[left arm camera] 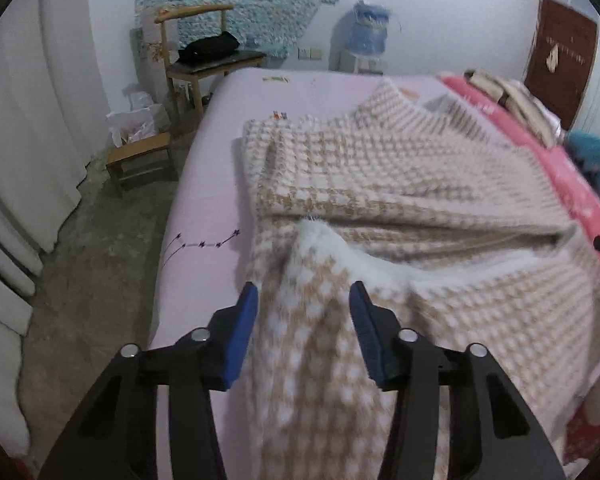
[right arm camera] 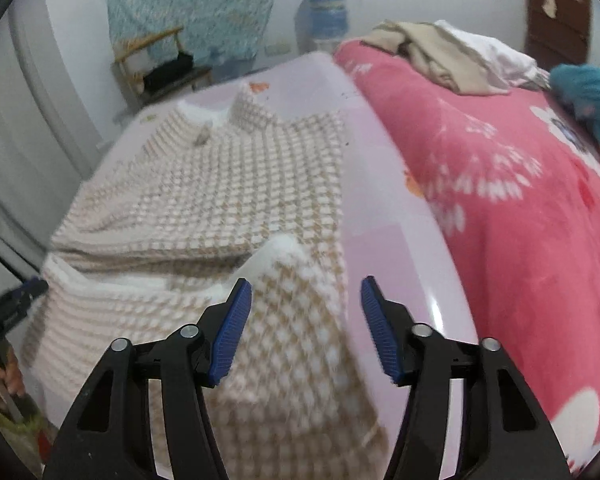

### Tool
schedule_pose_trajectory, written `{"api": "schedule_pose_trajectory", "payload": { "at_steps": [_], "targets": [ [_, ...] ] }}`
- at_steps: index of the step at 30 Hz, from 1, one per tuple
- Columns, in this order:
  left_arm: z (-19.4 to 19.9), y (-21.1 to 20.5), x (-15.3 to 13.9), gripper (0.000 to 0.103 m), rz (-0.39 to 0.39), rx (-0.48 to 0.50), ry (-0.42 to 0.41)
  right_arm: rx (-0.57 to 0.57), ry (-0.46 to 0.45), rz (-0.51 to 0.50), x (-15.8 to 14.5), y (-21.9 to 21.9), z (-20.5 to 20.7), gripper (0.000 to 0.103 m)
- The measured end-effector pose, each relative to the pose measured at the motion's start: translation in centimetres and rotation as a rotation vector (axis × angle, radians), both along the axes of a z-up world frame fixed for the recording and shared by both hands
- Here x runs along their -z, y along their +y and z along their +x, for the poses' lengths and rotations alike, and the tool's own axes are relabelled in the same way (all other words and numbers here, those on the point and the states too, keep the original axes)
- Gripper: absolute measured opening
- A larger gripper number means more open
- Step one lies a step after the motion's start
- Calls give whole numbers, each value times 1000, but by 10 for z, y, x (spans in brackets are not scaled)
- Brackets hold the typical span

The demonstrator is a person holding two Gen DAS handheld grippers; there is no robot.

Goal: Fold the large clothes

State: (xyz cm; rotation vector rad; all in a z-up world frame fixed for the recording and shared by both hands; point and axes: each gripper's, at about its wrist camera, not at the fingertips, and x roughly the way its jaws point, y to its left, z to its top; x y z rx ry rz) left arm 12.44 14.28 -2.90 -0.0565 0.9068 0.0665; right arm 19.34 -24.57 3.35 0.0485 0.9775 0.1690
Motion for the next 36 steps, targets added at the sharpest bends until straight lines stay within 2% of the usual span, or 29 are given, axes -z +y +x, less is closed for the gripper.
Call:
{"api": "schedule_pose_trajectory", "payload": {
  "at_steps": [1,3,4,6,9,14,21,26,31,32,33,34,36],
  "targets": [
    [4,0,4,42,8,2,10,-5,9,-13,2,1,3,38],
    [13,2,10,26,10,7,29,-19,27,-40,10,4,10,12],
    [14,2,11,19,7,10,30,-18,22,-52,10,4,10,6],
    [10,1,10,10,8,15,8,-18,-7,-42,6,2,7,4],
    [-2,-1,-4,9,34,14,-66,2,-77,-26,-12,0,-5,3],
    [-10,11,-23,9,5,-21,-156,24,-133,19,-25,-4,1,3],
    [15,15,6,9,-36,-52,-106,91,-62,74,12,-13,25,2],
    [8,13,11,9,-34,-42,-94,113,-50,77,16,-20,12,2],
    [21,14,14,9,-43,-44,-78,137,-18,115,27,-26,24,2],
    [22,13,17,10,-33,-43,-68,153,-11,99,30,-29,27,0],
    [23,12,20,11,-23,-45,-58,195,11,34,36,-32,29,1],
    [21,11,21,12,-23,-44,-58,206,33,35,40,-35,30,1],
    [19,11,19,15,-20,-38,-52,219,58,159,38,-50,24,5]
  ]
}}
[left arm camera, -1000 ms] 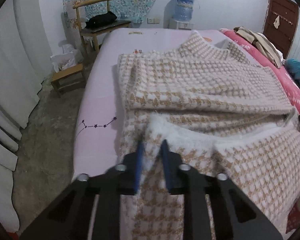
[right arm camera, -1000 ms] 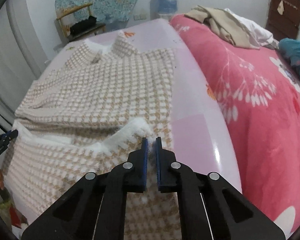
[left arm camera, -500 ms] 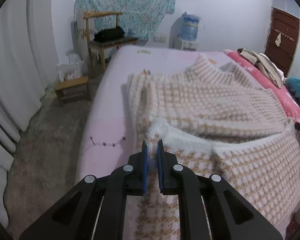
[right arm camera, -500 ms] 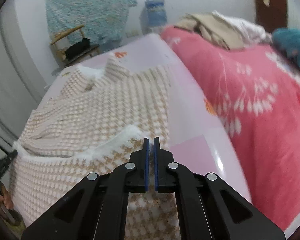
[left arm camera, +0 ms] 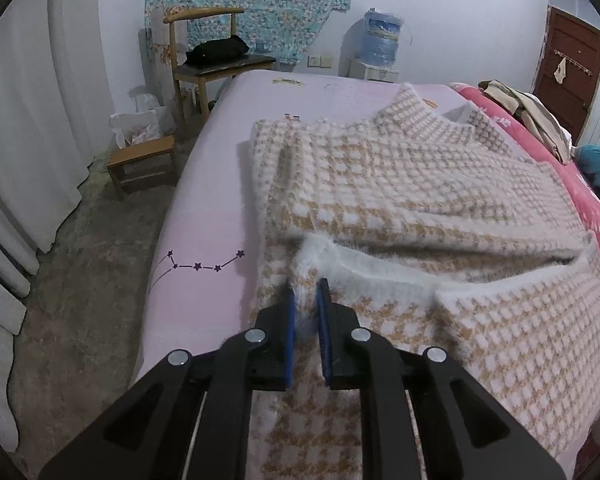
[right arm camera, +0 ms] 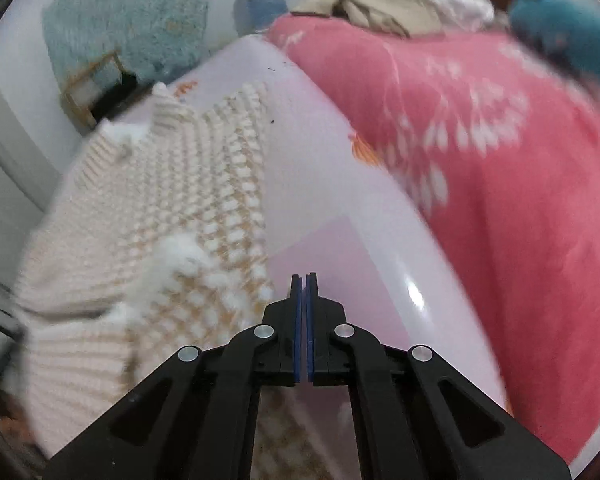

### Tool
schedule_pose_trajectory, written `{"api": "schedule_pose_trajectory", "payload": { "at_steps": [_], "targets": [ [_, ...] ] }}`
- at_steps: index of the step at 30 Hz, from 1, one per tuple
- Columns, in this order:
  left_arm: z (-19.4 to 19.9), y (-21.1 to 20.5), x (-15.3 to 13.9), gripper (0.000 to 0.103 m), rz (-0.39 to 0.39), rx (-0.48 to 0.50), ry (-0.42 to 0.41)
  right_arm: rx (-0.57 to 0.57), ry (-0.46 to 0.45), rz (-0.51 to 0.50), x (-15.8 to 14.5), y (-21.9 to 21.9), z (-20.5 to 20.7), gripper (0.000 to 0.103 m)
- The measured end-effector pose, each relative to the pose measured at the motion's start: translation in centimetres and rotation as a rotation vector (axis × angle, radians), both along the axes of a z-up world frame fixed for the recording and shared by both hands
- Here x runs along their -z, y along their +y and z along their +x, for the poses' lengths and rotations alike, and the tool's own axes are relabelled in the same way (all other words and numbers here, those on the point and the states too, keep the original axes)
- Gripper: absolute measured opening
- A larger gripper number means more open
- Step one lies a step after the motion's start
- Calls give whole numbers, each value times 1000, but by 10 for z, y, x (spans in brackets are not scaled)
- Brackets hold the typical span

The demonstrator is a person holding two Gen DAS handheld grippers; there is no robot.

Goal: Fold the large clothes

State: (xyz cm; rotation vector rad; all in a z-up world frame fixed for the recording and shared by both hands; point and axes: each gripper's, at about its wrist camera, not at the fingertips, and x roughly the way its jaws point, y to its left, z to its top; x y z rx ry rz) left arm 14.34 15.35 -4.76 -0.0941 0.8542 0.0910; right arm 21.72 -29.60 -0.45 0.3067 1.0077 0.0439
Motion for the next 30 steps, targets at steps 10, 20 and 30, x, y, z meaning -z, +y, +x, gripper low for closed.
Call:
{"api": "schedule_pose_trajectory", "payload": {
  "at_steps": [10,20,30],
  "targets": [
    [-49,-29,-61,34,-86,160,-194,-266,-189,-17,-79,51,-71,33],
    [-27,-99,11,35,-94,302,13,-515,37,-42,-3,152,-44,11],
    [-49,-104,-16,32,-162,384,-102,-456,-7,23,2,147,-15,10]
  ]
}}
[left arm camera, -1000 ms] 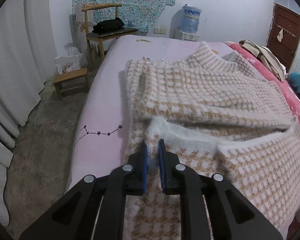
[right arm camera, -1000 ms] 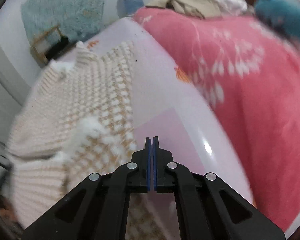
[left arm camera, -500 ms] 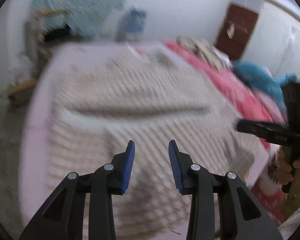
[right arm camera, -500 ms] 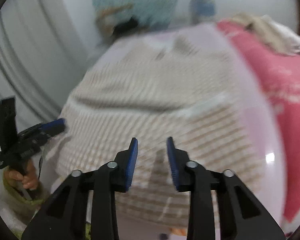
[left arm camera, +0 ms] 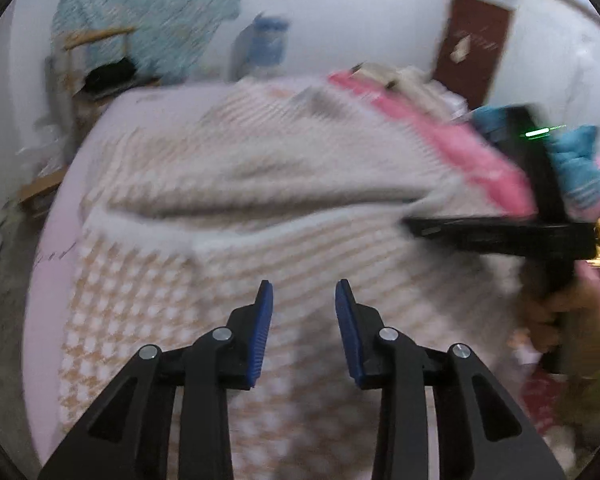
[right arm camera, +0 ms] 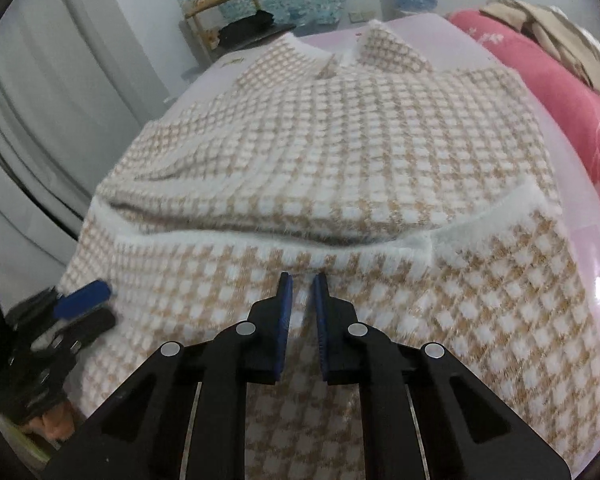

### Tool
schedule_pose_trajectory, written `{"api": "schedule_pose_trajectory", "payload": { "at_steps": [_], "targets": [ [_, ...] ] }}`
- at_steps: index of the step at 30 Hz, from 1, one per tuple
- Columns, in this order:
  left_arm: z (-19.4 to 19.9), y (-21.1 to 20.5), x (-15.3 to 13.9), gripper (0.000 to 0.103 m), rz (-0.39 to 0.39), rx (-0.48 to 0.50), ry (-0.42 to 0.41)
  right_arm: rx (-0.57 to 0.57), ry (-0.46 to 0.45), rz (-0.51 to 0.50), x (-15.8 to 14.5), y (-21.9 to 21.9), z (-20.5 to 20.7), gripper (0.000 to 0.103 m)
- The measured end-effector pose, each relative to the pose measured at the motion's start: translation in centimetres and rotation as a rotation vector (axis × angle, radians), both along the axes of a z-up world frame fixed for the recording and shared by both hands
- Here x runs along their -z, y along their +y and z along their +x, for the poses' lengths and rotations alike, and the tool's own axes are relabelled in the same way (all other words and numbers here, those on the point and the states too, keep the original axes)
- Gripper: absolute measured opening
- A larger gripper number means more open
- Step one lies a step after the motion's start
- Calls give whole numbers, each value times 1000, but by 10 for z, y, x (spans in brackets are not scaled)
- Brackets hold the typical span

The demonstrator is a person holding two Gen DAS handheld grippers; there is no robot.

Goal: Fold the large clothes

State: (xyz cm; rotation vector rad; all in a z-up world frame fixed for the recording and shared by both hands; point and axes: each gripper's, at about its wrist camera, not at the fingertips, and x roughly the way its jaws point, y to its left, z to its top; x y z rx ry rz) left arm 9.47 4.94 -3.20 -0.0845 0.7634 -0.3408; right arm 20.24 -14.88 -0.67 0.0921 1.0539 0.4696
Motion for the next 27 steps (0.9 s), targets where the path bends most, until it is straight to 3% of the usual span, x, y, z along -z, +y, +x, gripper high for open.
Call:
{"api": "schedule_pose_trajectory", "payload": {
  "at_steps": [2,5,8,12,14,17,19,22,25,27],
  "targets": [
    [-2,-11,-2,32,-4,56,-4,9,19,27,0,-5,2,9],
    [7,-23,18,33,41,67,74,30,24,36,-10,-11,-2,11],
    [9,-19,21,33,15,59,69,-4,-35,62,-38,-18,-29,15],
    [10,-16,23,34,5,54,71,-115,-112,18,-64,-15,-79,15],
    [9,-16,22,34,8,54,72,-175,-97,-30,-59,-7,-101,15],
    [10,-17,22,34,7,54,75,-190,-27,-123,-25,5,-114,15],
    [9,-17,23,34,14,52,73,-173,-55,-144,-11,8,-118,15],
    [12,-18,24,34,18,53,79,-154,-38,-148,-16,9,-111,15],
    [12,-18,23,34,17,52,76,-122,-118,-180,-38,-1,-119,15],
    [13,-18,23,34,13,52,75,-68,-116,-189,-38,-17,-118,15]
  ]
}}
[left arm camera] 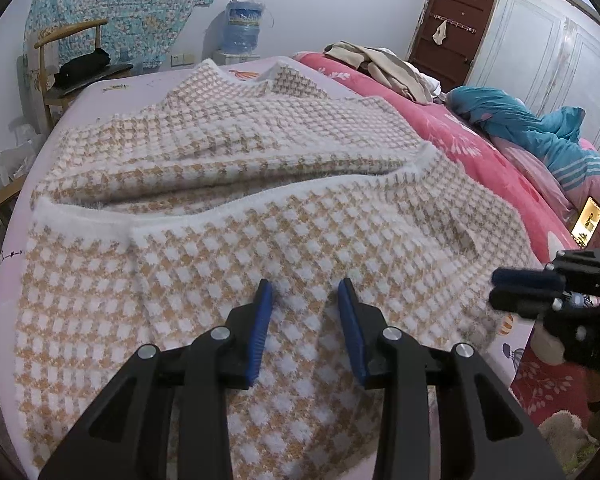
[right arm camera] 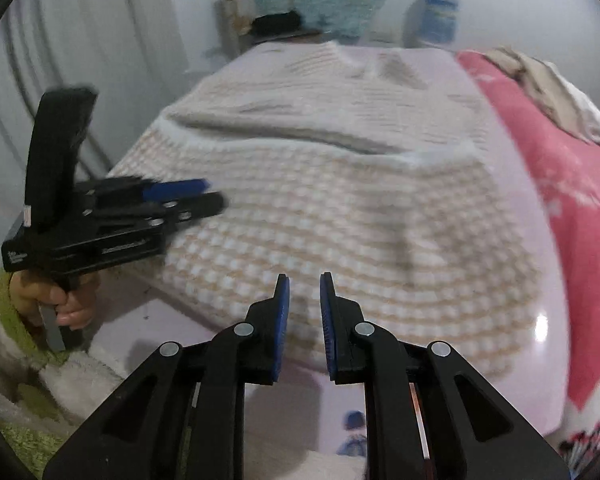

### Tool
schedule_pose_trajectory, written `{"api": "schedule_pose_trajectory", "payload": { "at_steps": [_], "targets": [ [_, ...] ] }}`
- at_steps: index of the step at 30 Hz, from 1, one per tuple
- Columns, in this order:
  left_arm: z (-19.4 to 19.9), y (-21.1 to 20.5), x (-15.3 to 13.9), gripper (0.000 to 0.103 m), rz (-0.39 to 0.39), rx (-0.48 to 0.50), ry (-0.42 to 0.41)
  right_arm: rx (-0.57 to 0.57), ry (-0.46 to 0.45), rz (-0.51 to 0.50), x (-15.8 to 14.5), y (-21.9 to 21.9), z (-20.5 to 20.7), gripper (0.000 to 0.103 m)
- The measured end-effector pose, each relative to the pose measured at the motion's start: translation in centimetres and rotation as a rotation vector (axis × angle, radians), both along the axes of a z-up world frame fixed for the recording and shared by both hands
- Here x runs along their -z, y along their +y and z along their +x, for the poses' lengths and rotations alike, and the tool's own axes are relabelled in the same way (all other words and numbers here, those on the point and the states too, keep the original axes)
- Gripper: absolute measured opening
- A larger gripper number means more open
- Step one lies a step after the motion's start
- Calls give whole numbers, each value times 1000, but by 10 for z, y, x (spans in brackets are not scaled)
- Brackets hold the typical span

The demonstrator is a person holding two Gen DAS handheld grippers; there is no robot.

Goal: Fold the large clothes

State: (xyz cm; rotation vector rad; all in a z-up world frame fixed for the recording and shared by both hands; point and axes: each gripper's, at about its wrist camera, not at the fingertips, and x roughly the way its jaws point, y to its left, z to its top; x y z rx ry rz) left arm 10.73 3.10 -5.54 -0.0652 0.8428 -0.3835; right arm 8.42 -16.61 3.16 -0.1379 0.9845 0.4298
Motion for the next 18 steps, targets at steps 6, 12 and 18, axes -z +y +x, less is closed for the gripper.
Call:
{"api": "schedule_pose_trajectory", "payload": {
  "at_steps": [6,12,18],
  "targets": [
    [-1,2,0,34,5,1,1,92,83,-15,28,-25,12,14],
    [-2,4,0,35,-16,-5,0,263,6,-48,14,-73,25,13],
    [-17,9,-16,34,1,1,-45,260,13,-28,11,-73,34,19]
  ]
}}
